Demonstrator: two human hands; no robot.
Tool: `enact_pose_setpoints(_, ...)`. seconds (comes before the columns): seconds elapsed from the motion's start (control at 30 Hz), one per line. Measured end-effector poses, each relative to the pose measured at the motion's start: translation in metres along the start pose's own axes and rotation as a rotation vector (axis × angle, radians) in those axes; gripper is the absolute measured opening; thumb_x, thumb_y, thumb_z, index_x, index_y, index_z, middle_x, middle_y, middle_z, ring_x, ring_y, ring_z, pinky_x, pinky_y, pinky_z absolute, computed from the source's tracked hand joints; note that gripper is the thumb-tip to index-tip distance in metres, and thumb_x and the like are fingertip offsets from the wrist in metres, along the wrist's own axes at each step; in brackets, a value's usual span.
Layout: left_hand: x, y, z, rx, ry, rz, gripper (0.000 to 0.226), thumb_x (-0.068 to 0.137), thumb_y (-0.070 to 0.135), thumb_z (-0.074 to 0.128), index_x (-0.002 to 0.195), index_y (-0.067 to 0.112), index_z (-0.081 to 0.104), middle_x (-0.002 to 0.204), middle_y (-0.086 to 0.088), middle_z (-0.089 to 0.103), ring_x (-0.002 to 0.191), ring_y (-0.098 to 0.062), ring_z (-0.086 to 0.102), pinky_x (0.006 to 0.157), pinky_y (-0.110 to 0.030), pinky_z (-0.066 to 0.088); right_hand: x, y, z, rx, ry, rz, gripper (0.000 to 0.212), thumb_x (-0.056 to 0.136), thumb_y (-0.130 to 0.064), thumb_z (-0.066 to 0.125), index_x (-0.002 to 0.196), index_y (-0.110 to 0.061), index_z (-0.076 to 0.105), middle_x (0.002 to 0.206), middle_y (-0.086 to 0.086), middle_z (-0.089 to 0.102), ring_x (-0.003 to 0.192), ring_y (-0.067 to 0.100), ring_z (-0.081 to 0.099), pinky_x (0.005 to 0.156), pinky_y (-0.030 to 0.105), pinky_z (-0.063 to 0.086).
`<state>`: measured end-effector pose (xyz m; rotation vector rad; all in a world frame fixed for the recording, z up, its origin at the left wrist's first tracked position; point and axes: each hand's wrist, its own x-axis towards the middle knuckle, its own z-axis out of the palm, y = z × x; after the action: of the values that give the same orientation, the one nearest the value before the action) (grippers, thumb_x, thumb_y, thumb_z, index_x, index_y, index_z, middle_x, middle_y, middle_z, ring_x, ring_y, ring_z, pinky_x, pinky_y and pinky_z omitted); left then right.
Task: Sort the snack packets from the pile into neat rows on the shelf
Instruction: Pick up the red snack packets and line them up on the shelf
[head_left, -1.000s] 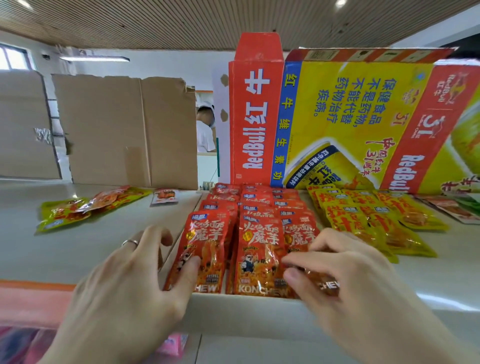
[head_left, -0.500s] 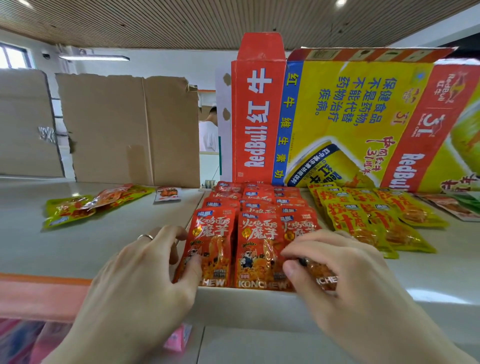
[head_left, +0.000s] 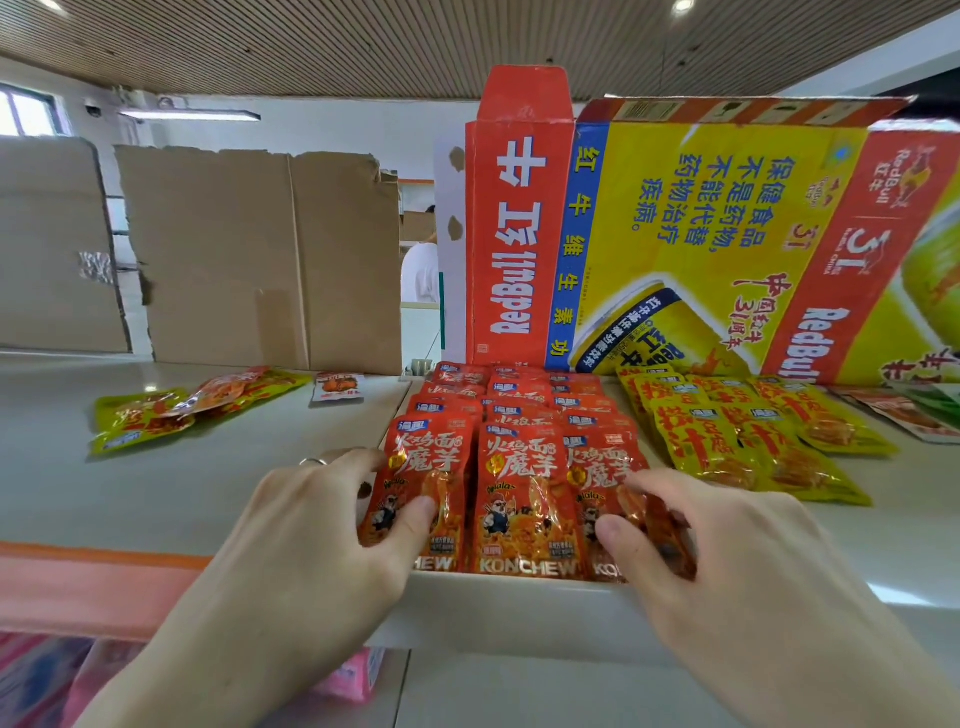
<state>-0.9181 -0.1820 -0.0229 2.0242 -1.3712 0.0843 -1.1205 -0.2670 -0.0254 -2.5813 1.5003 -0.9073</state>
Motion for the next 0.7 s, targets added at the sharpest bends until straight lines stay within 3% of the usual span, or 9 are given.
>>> enact_pose_setpoints(0.13,0.002,-0.004,0.003,0.018,0.003,0.011,0.049,0.086,0.055,0.059,0.13,0.034,0.058,0.08,0.041,0.035,0.072,0.013,0.045,0.061,0.007,0.035,0.0,0.0,-0.003,-0.006,0.003,-0.012,0.052,0.082,-0.063,0.049,0.126,-0.038,0.059,0.108,-0.014,0.07,0.102,0.012,0.064,0.082,0.026,0.047)
enact_pose_setpoints(0.27,0.003,-0.005,0.002,0.027,-0.005,0.021,0.055,0.085,0.055,0.062,0.136,0.036,0.054,0.087,0.038,0.038,0.071,0.015,0.043,0.058,0.005,0.036,0.004,0.004,-0.003,0.014,-0.002,0.003,0.052,0.08,-0.062,0.051,0.123,-0.036,0.062,0.107,-0.015,0.07,0.099,0.014,0.064,0.072,0.022,0.039)
enact_pose_setpoints(0.37,0.004,-0.007,0.003,0.038,-0.017,0.022,0.055,0.087,0.052,0.061,0.138,0.037,0.051,0.095,0.031,0.044,0.072,0.013,0.045,0.057,0.002,0.036,0.007,0.007,-0.001,0.057,-0.079,-0.008,0.053,0.082,-0.063,0.049,0.129,-0.04,0.056,0.111,-0.022,0.065,0.106,0.007,0.06,0.077,0.018,0.041)
enact_pose_setpoints(0.47,0.005,-0.006,-0.001,-0.015,-0.03,-0.002,0.049,0.083,0.06,0.056,0.129,0.041,0.056,0.087,0.035,0.046,0.075,0.01,0.051,0.055,-0.001,0.038,0.012,0.01,-0.002,0.094,-0.062,0.008,0.053,0.081,-0.063,0.05,0.128,-0.04,0.058,0.096,-0.022,0.058,0.102,0.007,0.059,0.076,0.018,0.038)
enact_pose_setpoints(0.53,0.006,-0.002,-0.005,-0.087,-0.051,-0.015,0.05,0.07,0.071,0.044,0.113,0.046,0.051,0.084,0.037,0.047,0.075,0.009,0.054,0.052,-0.003,0.039,0.02,0.012,-0.004,0.106,-0.044,0.033,0.053,0.083,-0.061,0.05,0.13,-0.038,0.056,0.092,-0.02,0.052,0.095,0.008,0.054,0.075,0.021,0.036)
enact_pose_setpoints(0.6,0.01,0.001,-0.007,-0.143,-0.077,-0.024,0.052,0.06,0.072,0.038,0.105,0.047,0.043,0.082,0.036,0.047,0.074,0.008,0.054,0.051,-0.004,0.04,0.032,0.014,-0.007,0.118,-0.092,0.063,0.053,0.087,-0.059,0.05,0.135,-0.037,0.052,0.098,-0.017,0.054,0.095,0.008,0.05,0.076,0.021,0.036)
enact_pose_setpoints(0.7,0.019,0.004,-0.005,-0.196,-0.109,-0.044,0.044,0.06,0.068,0.04,0.096,0.044,0.041,0.078,0.035,0.047,0.071,0.009,0.053,0.049,-0.001,0.04,0.052,0.016,-0.003,0.136,-0.264,0.081,0.056,0.09,-0.06,0.051,0.14,-0.035,0.046,0.128,-0.01,0.059,0.114,0.011,0.054,0.087,0.023,0.042)
